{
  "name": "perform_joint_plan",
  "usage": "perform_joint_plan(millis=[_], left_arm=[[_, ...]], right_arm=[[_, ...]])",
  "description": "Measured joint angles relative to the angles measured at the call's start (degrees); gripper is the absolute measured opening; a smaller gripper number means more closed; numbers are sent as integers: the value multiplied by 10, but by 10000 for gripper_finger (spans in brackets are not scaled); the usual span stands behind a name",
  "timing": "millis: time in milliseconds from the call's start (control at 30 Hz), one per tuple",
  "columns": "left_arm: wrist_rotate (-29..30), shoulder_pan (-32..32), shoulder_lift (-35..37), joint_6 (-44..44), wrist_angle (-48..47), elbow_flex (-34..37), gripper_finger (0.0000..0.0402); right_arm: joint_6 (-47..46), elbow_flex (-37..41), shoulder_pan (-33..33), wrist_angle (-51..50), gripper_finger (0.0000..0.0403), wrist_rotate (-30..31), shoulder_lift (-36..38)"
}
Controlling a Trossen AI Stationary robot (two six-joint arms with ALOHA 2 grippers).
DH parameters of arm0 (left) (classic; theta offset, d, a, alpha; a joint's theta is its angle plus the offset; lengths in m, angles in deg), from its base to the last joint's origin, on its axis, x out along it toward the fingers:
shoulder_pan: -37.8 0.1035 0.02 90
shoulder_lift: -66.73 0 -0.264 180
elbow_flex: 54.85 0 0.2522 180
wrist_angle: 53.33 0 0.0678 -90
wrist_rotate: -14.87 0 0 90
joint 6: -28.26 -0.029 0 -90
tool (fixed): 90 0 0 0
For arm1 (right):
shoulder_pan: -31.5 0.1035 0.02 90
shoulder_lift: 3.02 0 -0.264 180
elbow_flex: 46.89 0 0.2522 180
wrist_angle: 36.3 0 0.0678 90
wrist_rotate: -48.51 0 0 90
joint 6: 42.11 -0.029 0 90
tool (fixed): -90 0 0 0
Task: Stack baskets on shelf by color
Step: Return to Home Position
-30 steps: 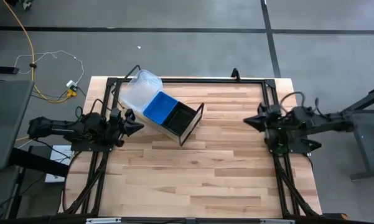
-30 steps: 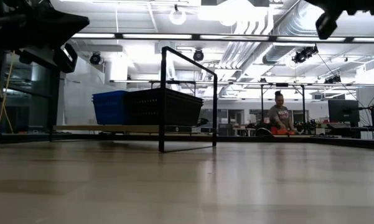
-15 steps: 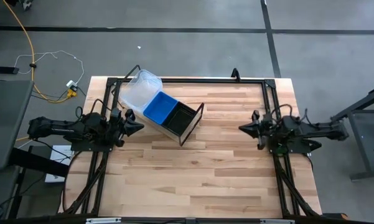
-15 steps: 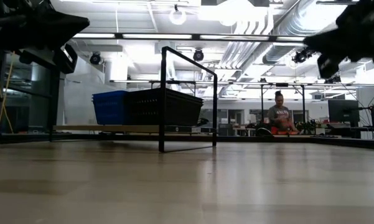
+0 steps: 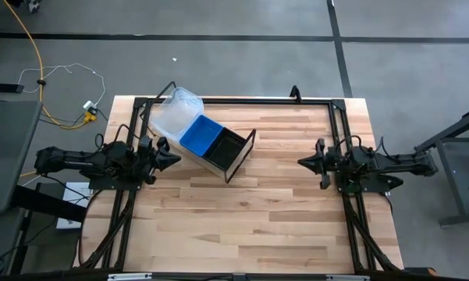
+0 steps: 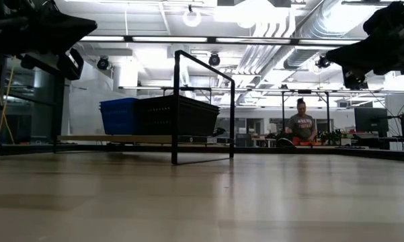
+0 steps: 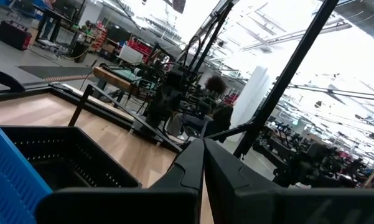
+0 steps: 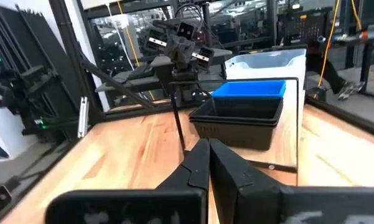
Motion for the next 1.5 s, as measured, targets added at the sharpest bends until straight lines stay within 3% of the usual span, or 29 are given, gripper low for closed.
perform_joint_plan(millis=[367,1500], left_arm=[[0,0,0,0,0,0,1],[0,0,0,0,0,0,1]], right_arm=[[-111,0,0,0,0,0,0],[-112,0,0,-1,0,0,0]])
